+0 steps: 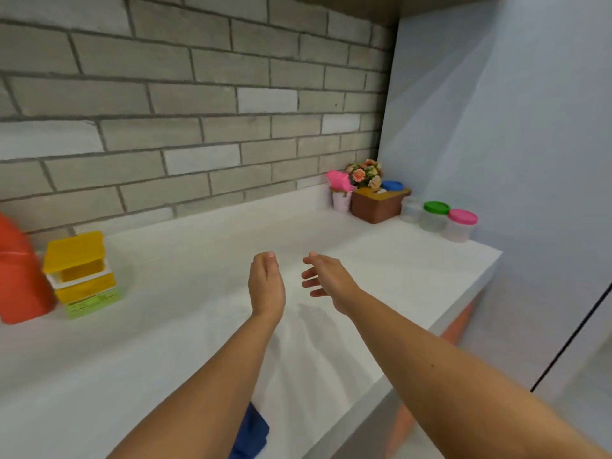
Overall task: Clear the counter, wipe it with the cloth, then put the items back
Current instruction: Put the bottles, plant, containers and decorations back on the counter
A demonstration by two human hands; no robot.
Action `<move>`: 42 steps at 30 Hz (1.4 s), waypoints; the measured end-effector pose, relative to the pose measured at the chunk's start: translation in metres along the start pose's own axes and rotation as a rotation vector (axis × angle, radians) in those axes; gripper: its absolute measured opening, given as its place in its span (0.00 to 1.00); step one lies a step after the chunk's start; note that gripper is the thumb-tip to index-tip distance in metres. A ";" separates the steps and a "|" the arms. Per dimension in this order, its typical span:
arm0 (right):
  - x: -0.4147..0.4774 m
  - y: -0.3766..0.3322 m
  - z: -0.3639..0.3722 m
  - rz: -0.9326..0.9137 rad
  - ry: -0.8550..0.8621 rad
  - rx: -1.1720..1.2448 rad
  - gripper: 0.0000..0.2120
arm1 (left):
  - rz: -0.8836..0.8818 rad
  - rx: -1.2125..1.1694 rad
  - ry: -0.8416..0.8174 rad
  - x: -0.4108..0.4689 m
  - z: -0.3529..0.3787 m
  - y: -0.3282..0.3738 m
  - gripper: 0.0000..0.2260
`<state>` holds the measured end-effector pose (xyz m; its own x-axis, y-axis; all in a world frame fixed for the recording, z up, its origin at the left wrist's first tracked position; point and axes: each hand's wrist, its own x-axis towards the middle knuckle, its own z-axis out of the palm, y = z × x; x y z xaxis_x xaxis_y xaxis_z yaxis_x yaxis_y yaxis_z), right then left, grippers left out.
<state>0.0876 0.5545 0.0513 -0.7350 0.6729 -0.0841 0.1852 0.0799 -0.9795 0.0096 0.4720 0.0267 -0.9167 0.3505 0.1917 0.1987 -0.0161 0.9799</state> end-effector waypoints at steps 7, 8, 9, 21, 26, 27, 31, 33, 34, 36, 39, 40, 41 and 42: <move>0.030 0.011 -0.057 0.030 0.095 0.042 0.18 | -0.016 -0.014 -0.112 0.019 0.066 0.005 0.10; 0.036 0.011 -0.063 0.035 0.106 0.043 0.18 | -0.012 -0.018 -0.133 0.023 0.075 0.006 0.09; 0.041 0.011 -0.071 0.043 0.119 0.047 0.17 | -0.007 -0.017 -0.155 0.027 0.084 0.006 0.09; 0.097 0.029 -0.170 0.097 0.347 0.057 0.09 | -0.016 -0.001 -0.309 0.059 0.197 0.012 0.07; 0.131 0.040 -0.226 0.097 0.440 0.028 0.09 | -0.035 0.017 -0.325 0.070 0.252 0.011 0.06; 0.139 0.044 -0.239 0.117 0.460 0.012 0.09 | -0.037 0.021 -0.321 0.072 0.264 0.010 0.06; 0.172 0.059 -0.296 0.156 0.545 -0.028 0.14 | -0.030 0.013 -0.304 0.079 0.315 0.009 0.05; 0.184 0.064 -0.325 0.151 0.578 -0.052 0.17 | -0.035 0.015 -0.299 0.081 0.342 0.009 0.05; 0.190 0.067 -0.338 0.145 0.591 -0.076 0.19 | -0.037 0.015 -0.300 0.082 0.355 0.008 0.05; 0.202 0.073 -0.364 0.142 0.615 -0.155 0.22 | -0.047 0.026 -0.297 0.081 0.380 0.006 0.05; 0.220 0.085 -0.397 0.149 0.628 -0.253 0.30 | -0.071 0.045 -0.287 0.082 0.414 -0.004 0.04; 0.226 0.090 -0.407 0.143 0.633 -0.265 0.33 | -0.081 0.054 -0.281 0.083 0.425 -0.008 0.03; 0.231 0.093 -0.417 0.133 0.638 -0.274 0.36 | -0.093 0.066 -0.276 0.084 0.434 -0.011 0.04; 0.235 0.097 -0.426 0.117 0.641 -0.285 0.39 | -0.106 0.079 -0.277 0.084 0.443 -0.014 0.04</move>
<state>0.2102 1.0338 0.0147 -0.1877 0.9819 0.0240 0.4671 0.1108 -0.8772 0.0834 0.9169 0.0051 -0.8068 0.5882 0.0557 0.1434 0.1035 0.9842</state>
